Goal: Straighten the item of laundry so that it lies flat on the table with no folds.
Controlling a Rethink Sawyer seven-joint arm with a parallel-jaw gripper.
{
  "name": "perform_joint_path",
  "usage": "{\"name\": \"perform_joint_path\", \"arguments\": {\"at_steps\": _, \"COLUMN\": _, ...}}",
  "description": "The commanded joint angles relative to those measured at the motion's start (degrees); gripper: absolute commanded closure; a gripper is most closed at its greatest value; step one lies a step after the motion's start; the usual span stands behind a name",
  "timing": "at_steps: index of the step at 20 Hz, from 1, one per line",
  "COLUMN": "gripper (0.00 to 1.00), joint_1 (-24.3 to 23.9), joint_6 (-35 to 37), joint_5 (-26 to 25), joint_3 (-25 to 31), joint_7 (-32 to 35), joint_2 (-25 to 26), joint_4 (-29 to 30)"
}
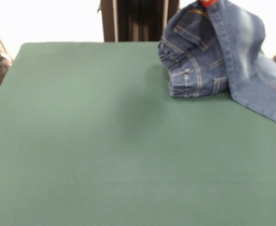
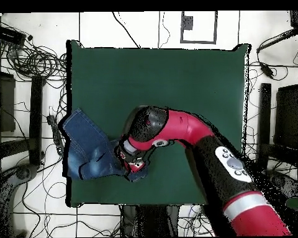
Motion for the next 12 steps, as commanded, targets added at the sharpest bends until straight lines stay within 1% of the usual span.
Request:
{"name": "perform_joint_path", "arguments": {"at_steps": 1, "gripper": 1.00, "joint_1": 2.62, "joint_6": 8.84, "joint_5": -2.05, "joint_3": 7.84, "joint_7": -15.95, "joint_2": 4.28, "joint_4": -11.15}}
{"name": "perform_joint_path", "arguments": {"at_steps": 4, "gripper": 1.00, "joint_1": 2.80, "joint_6": 11.20, "joint_5": -3.26, "joint_3": 8.45, "joint_7": -16.34, "joint_2": 6.18, "joint_4": -14.41}}
{"name": "perform_joint_path", "arguments": {"at_steps": 8, "gripper": 1.00, "joint_1": 3.60, "joint_6": 12.68, "joint_5": -7.85, "joint_3": 8.00, "joint_7": -19.07, "joint_2": 11.13, "joint_4": -21.91}}
{"name": "perform_joint_path", "arguments": {"at_steps": 10, "gripper": 1.00, "joint_1": 3.98, "joint_6": 13.05, "joint_5": -9.32, "joint_3": 8.02, "joint_7": -19.85, "joint_2": 13.10, "joint_4": -25.24}}
{"name": "perform_joint_path", "arguments": {"at_steps": 12, "gripper": 1.00, "joint_1": 4.34, "joint_6": 13.94, "joint_5": -10.47, "joint_3": 8.24, "joint_7": -19.53, "joint_2": 13.61, "joint_4": -27.36}}
